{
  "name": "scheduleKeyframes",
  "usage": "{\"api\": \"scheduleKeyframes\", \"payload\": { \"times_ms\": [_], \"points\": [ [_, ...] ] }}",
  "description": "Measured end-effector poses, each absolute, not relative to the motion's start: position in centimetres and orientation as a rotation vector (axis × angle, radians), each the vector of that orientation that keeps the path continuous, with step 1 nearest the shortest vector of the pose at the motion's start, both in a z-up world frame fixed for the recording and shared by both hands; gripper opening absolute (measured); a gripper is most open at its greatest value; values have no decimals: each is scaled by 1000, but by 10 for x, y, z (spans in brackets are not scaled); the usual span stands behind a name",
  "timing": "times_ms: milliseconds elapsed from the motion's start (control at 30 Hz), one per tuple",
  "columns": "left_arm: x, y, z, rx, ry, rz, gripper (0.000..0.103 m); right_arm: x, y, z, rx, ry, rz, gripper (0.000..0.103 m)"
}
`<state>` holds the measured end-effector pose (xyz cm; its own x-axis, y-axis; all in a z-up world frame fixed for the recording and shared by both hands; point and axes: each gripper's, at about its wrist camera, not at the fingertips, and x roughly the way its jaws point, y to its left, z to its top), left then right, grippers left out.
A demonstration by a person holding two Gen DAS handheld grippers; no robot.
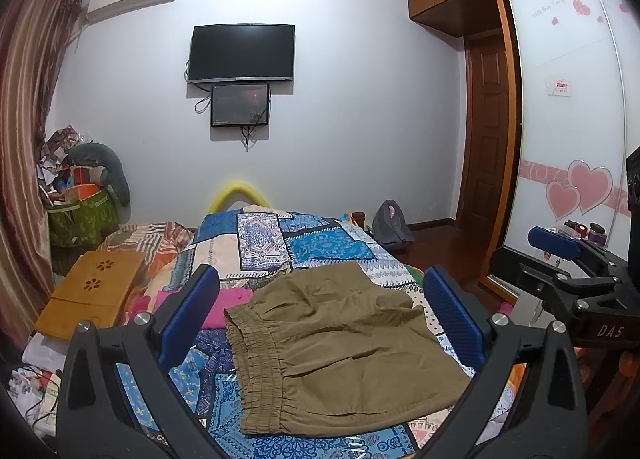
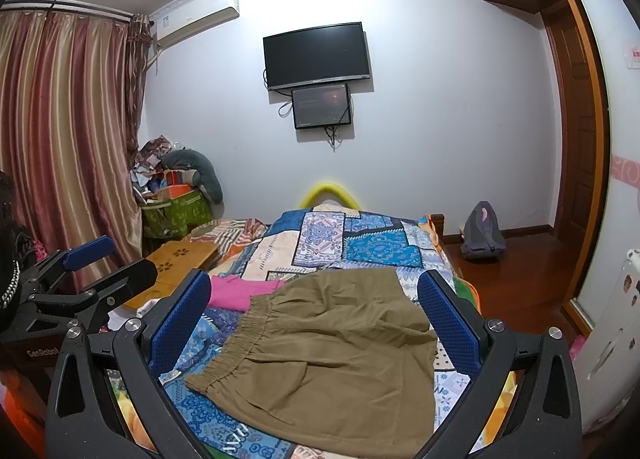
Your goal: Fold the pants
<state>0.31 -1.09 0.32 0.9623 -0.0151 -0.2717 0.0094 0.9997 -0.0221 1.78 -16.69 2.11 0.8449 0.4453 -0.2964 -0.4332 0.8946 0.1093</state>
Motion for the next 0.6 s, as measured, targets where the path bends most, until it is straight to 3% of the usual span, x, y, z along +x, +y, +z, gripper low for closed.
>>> {"api": "scheduleKeyframes", "payload": {
  "times_ms": [600],
  "points": [
    [6,-13,-3,-13,273,0,103,20,-168,19,43,330,462,103]
  ]
}}
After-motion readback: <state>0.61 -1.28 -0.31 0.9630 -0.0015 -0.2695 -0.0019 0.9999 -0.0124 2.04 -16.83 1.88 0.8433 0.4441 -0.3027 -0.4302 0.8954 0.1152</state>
